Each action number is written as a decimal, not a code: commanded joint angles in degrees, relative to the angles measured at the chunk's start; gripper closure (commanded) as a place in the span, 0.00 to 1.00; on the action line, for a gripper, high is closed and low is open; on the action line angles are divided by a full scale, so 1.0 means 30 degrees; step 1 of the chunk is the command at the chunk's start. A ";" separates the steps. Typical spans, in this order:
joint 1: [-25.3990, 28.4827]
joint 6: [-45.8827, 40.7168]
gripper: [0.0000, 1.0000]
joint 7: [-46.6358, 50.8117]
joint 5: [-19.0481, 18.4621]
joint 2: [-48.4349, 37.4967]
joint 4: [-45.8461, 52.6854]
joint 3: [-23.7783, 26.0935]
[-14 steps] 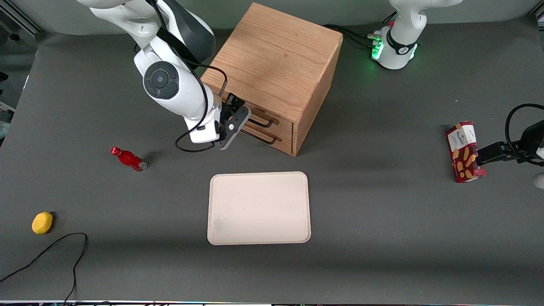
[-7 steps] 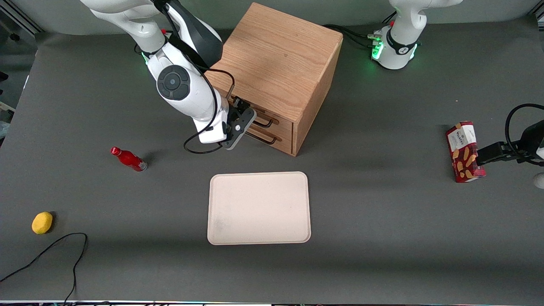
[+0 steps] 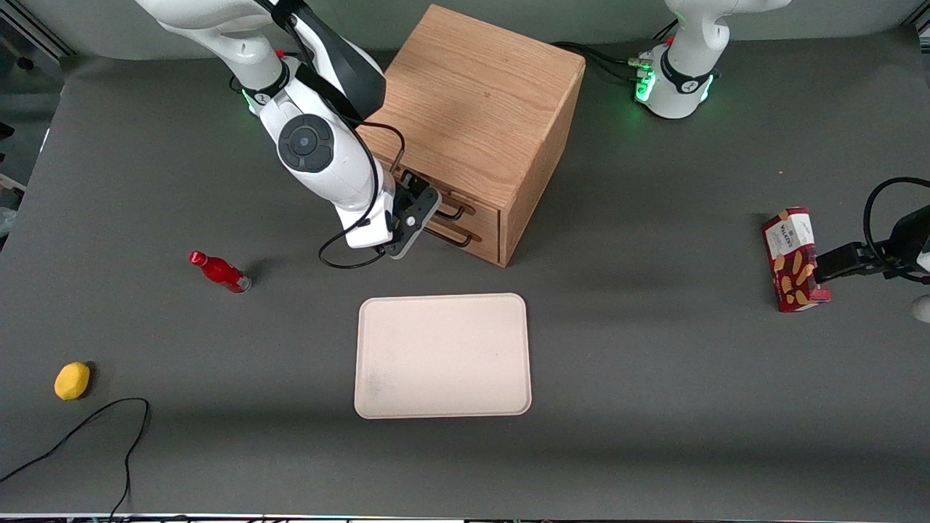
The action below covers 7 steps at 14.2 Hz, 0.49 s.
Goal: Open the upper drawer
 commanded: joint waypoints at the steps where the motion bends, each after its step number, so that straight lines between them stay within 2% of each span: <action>1: -0.0061 0.0427 0.00 -0.1268 -0.0702 0.0790 0.0937 -0.0950; 7: -0.0061 0.0427 0.00 -0.3265 -0.0438 0.2340 0.3541 -0.3468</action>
